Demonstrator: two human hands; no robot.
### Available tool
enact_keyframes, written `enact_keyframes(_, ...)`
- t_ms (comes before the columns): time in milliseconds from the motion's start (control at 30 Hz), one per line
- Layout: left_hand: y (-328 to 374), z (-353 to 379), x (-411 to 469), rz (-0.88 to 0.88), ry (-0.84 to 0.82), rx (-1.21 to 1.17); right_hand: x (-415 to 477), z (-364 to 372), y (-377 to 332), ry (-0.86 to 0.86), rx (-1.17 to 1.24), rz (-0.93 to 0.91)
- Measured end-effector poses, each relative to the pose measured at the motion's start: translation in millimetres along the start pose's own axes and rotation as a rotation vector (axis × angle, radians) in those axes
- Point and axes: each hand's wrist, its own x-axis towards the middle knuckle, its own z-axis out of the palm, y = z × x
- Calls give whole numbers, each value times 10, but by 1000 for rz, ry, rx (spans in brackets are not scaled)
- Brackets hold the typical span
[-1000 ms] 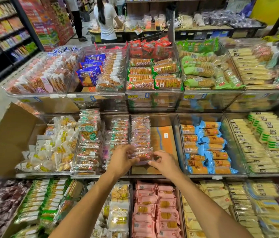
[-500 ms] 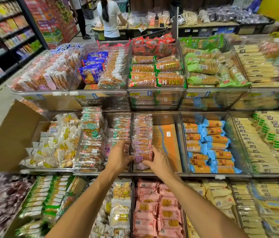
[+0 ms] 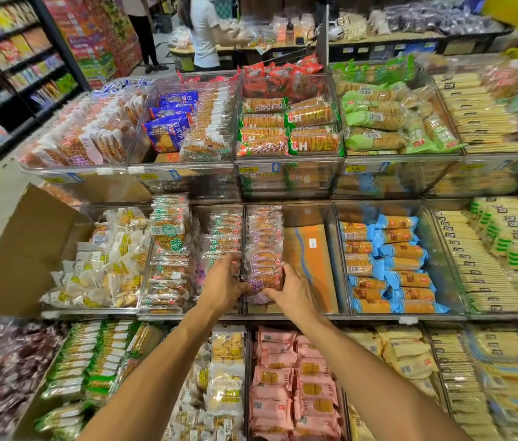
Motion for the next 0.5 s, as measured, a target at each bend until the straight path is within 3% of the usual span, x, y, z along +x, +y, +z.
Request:
enact_keyframes(300, 128, -209, -146, 42, 23, 59, -24, -292, 63, -74, -78, -8)
enact_keyframes(500, 333, -513, -158, 129, 185, 601, 127, -812, -125, 32, -297, -165)
